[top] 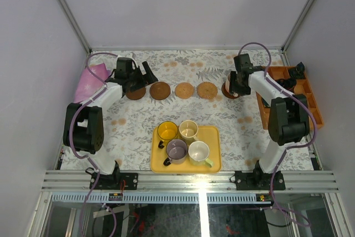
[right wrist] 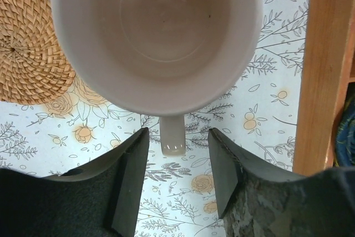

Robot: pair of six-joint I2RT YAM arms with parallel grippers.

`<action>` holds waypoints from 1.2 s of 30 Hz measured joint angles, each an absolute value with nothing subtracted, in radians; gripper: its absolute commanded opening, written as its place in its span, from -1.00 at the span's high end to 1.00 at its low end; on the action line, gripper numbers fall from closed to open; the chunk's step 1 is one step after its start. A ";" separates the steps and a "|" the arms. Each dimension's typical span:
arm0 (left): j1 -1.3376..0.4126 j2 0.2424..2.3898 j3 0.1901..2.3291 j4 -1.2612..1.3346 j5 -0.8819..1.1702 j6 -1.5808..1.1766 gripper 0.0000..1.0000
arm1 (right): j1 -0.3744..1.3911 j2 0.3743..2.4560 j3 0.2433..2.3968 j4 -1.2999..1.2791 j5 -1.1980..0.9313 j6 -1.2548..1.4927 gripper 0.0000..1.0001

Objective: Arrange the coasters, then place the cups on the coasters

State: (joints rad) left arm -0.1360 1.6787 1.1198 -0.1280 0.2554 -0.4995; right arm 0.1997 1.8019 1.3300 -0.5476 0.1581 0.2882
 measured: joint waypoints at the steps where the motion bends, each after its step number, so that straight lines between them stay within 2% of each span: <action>1: -0.136 1.679 1.120 -0.128 0.255 -0.500 -0.86 | 0.200 1.795 1.330 -0.548 0.162 0.288 -0.11; 9: -0.136 1.678 1.119 -0.128 0.255 -0.500 -0.86 | 0.200 1.706 1.312 -0.551 0.175 0.289 -0.16; 16: -0.136 1.672 1.111 -0.128 0.256 -0.500 -0.87 | 0.221 1.470 1.189 -0.570 0.131 0.276 -0.39; 24: -0.137 1.613 1.059 -0.129 0.268 -0.497 -0.87 | 0.355 1.222 0.987 -0.603 -0.006 0.269 -0.41; 29: -0.137 1.563 1.023 -0.130 0.270 -0.491 -0.87 | 0.456 1.073 0.894 -0.647 -0.107 0.270 -0.69; 33: -0.137 1.526 1.004 -0.131 0.270 -0.485 -0.88 | 0.493 0.962 0.857 -0.689 -0.201 0.272 -1.00; 36: -0.138 1.507 0.994 -0.131 0.270 -0.482 -0.88 | 0.518 0.892 0.837 -0.709 -0.263 0.281 -0.99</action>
